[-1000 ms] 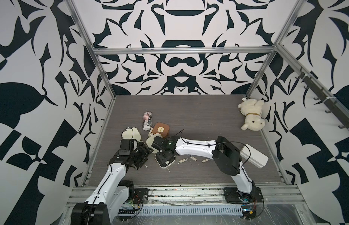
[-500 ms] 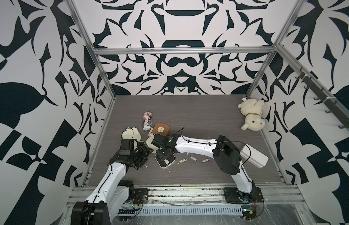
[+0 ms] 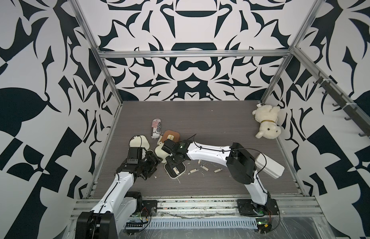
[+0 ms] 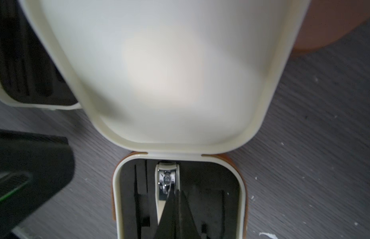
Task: Organize nail clipper sets
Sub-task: Place the nail clipper in the storage box.
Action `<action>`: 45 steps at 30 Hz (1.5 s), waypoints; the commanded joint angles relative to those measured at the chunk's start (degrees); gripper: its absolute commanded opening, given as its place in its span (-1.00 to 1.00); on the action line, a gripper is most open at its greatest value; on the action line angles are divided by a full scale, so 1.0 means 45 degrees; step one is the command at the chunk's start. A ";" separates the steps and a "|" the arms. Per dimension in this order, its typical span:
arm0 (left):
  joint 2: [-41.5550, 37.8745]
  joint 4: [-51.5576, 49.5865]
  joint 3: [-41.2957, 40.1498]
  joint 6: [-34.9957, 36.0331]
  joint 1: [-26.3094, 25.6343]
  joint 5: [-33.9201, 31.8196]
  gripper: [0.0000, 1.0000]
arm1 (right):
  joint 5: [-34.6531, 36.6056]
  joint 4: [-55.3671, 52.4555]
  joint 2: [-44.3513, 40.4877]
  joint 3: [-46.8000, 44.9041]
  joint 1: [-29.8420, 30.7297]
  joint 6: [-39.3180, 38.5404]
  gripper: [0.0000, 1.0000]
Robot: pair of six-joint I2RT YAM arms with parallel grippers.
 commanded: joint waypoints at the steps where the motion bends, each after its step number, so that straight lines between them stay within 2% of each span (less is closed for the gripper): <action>1: 0.0045 0.0074 0.0315 0.0187 -0.0034 0.0030 0.46 | -0.0173 0.0076 -0.0142 0.0605 0.0033 0.0004 -0.92; 16: -0.0023 0.0084 0.0210 0.0209 -0.0030 0.0024 0.46 | -0.0439 -0.0030 0.0670 0.0734 0.0027 0.0081 -0.95; 35: -0.0087 0.0163 0.0081 0.0138 -0.0025 0.0044 0.46 | 0.0042 0.0184 0.0764 -0.1065 0.0432 0.0629 -1.00; 40: -0.0092 0.0172 0.0104 0.0114 -0.0026 0.0047 0.46 | 0.0153 0.0119 0.0570 -0.0581 0.0429 0.0485 -1.00; 45: 0.0040 0.0178 0.0122 0.0118 -0.0125 0.0031 0.46 | 0.0500 -0.0434 0.0326 0.0893 0.0335 0.0124 -0.94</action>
